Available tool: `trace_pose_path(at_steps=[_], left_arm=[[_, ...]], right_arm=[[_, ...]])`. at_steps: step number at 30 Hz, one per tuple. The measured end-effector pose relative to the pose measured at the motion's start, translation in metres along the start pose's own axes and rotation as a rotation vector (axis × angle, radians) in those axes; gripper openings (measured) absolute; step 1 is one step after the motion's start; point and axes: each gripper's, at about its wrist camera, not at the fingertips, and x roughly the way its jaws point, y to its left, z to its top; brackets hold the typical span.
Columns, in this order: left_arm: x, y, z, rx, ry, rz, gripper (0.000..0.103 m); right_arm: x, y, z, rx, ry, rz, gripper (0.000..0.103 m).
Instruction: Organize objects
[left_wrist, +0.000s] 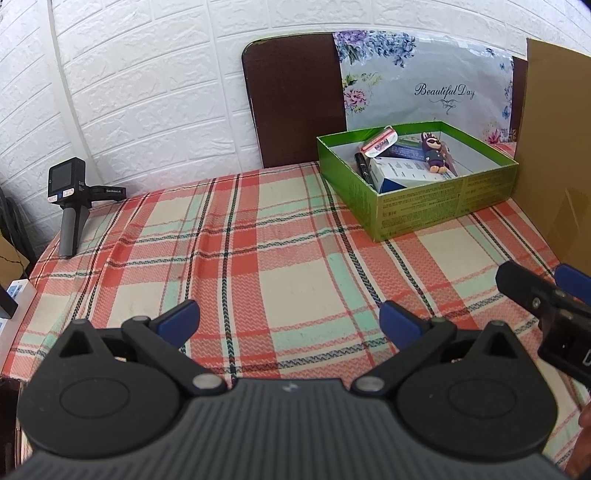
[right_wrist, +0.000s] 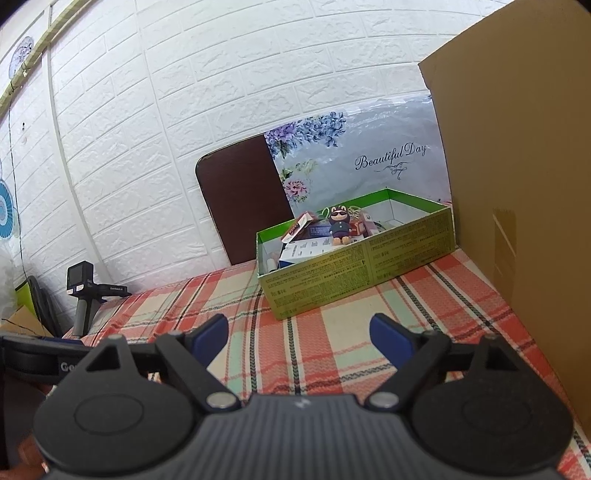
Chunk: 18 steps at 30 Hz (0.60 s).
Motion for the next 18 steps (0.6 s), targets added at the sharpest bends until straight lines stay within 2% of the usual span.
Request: trace_pose_path(at_steps=[18], left_arm=[[0.0037,-0.0045,-0.0026,0.009,0.045,-0.021,0.103]], right_arm=[[0.0030,-0.0048,-0.0014,0.007,0.009,-0.002,0.088]])
